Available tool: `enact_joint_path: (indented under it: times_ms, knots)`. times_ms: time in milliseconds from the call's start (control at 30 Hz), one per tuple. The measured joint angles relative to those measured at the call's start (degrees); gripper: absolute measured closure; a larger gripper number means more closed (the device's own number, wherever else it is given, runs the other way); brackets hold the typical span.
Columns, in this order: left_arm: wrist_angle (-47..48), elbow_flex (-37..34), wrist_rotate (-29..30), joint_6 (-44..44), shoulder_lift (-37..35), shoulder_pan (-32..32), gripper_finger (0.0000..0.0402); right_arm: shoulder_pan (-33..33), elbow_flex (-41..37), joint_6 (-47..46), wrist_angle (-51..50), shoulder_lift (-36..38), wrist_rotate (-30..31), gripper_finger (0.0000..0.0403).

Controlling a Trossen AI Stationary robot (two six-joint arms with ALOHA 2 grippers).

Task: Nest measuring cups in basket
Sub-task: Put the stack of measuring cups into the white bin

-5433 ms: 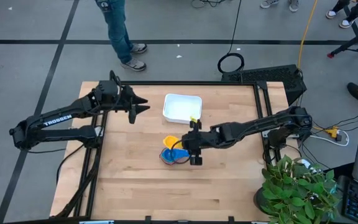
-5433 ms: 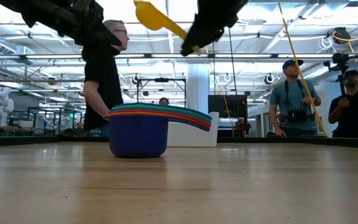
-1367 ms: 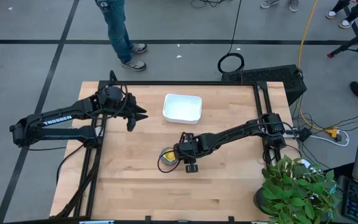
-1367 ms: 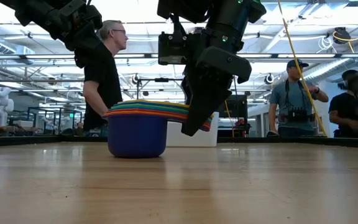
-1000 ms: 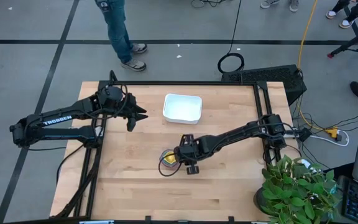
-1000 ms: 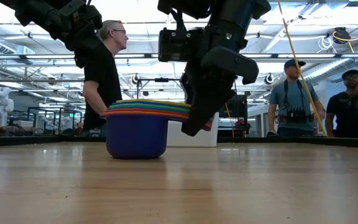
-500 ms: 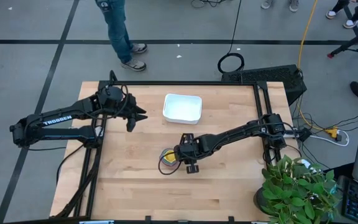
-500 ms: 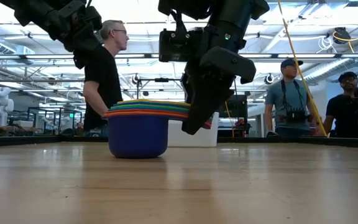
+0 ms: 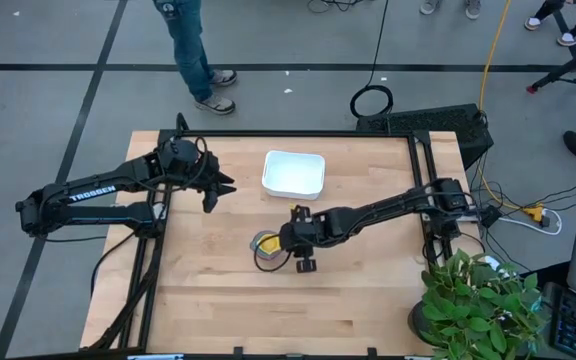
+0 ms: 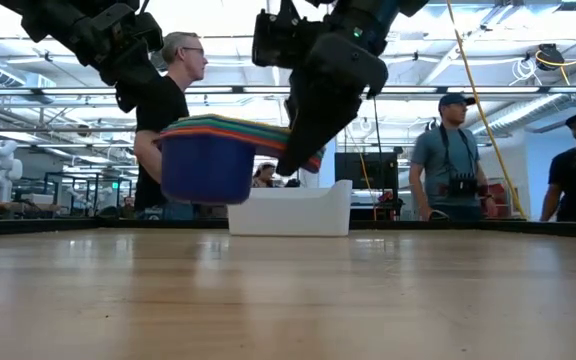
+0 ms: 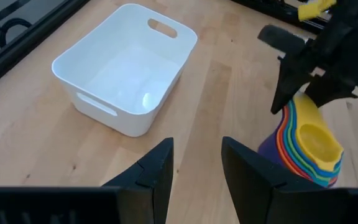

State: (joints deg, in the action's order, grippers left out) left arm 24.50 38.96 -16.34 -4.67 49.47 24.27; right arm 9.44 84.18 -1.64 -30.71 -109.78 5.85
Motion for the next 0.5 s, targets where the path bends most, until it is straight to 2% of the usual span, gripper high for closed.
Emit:
enact_joint_path:
  times_ms: [233,500]
  knots:
    - [0.0,0.0,0.0,0.1,0.0,0.0,0.0266,-3.2,0.0,0.9,-0.5,3.0,0.1,0.0278]
    - [0.0,0.0,0.0,0.5,0.0,0.0,0.0266,-10.5,0.0,4.5,-2.5,5.8,0.1,0.0278]
